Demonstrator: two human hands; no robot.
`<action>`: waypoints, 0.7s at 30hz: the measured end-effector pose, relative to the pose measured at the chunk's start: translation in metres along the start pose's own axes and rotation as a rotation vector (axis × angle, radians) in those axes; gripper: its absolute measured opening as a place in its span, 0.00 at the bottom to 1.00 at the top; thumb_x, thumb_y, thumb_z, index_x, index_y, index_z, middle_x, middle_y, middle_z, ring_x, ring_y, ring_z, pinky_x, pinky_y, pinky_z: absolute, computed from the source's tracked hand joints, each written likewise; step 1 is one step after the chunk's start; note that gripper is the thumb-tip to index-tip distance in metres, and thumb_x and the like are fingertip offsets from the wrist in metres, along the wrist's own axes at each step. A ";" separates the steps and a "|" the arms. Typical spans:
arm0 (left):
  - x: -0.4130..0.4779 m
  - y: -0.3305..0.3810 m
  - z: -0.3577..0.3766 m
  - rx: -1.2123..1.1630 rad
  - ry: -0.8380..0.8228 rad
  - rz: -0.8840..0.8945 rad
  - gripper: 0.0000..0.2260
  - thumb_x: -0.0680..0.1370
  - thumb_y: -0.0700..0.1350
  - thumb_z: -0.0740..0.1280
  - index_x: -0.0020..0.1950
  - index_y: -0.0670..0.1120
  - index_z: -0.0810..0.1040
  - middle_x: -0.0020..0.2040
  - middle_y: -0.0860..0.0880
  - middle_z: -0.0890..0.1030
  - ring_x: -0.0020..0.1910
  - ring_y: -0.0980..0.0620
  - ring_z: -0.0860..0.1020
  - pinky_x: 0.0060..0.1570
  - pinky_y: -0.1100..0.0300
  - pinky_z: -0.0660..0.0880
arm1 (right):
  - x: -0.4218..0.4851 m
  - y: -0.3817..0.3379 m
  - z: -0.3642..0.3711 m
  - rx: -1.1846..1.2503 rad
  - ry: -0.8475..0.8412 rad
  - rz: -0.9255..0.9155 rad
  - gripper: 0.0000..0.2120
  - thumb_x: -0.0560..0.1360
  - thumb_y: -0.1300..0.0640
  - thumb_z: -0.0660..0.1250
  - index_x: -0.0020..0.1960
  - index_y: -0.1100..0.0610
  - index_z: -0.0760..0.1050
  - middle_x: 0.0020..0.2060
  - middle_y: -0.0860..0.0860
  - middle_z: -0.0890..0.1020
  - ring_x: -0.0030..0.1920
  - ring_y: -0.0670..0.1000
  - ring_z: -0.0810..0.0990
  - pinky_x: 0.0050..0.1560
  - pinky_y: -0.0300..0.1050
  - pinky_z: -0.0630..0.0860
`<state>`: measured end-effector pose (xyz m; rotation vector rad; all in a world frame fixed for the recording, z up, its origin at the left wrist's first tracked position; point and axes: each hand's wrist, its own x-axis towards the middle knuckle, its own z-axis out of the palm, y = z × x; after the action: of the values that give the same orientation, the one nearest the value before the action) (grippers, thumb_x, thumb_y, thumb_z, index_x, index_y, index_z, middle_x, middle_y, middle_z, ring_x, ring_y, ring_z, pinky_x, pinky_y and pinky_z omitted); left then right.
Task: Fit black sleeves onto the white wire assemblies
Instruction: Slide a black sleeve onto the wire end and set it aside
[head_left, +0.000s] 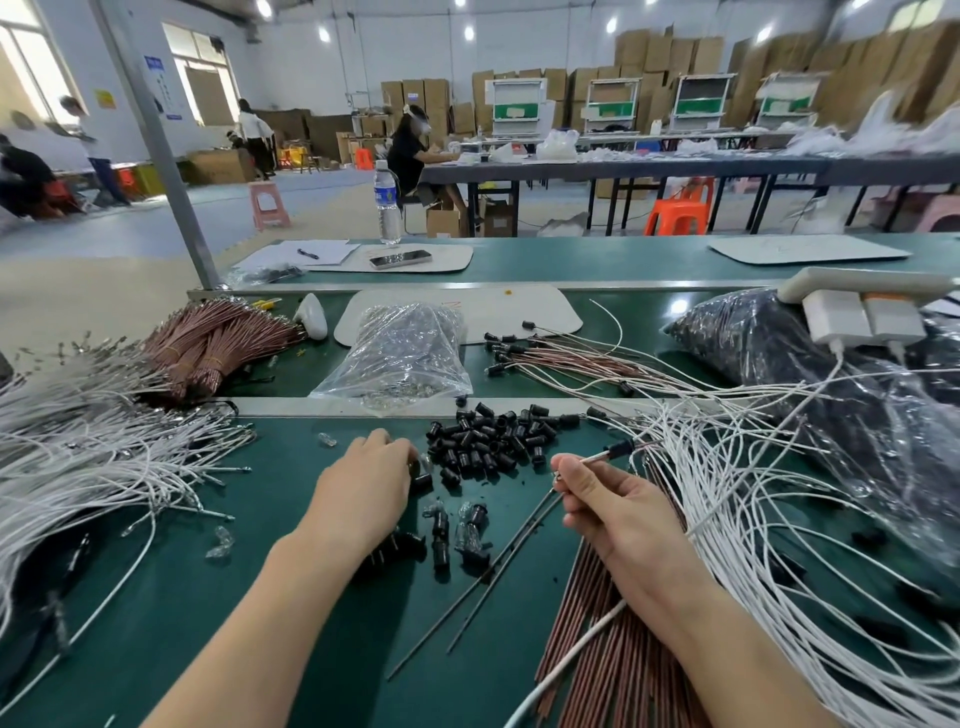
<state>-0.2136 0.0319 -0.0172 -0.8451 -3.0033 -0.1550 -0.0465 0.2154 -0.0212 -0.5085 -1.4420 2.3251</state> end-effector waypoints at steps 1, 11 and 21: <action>-0.004 0.001 0.000 0.001 0.021 0.015 0.14 0.85 0.46 0.55 0.67 0.50 0.75 0.61 0.48 0.74 0.62 0.47 0.72 0.54 0.48 0.77 | 0.000 0.000 0.000 0.010 -0.003 0.003 0.09 0.67 0.54 0.76 0.44 0.57 0.88 0.36 0.51 0.84 0.32 0.43 0.79 0.34 0.34 0.79; -0.066 0.089 0.014 -1.178 0.397 0.193 0.10 0.82 0.46 0.65 0.61 0.60 0.77 0.52 0.61 0.79 0.53 0.61 0.79 0.53 0.69 0.75 | 0.001 0.004 0.003 0.128 -0.046 0.034 0.08 0.67 0.56 0.74 0.43 0.58 0.88 0.35 0.51 0.83 0.31 0.44 0.78 0.32 0.34 0.78; -0.068 0.096 0.025 -1.255 0.279 0.191 0.10 0.81 0.47 0.67 0.57 0.62 0.79 0.49 0.57 0.83 0.51 0.58 0.81 0.49 0.66 0.76 | 0.004 0.007 0.003 0.107 -0.046 0.000 0.08 0.69 0.54 0.72 0.44 0.55 0.88 0.34 0.50 0.82 0.31 0.43 0.77 0.32 0.34 0.77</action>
<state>-0.1049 0.0807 -0.0364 -0.9551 -2.2663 -2.0243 -0.0525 0.2117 -0.0270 -0.4279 -1.3279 2.4132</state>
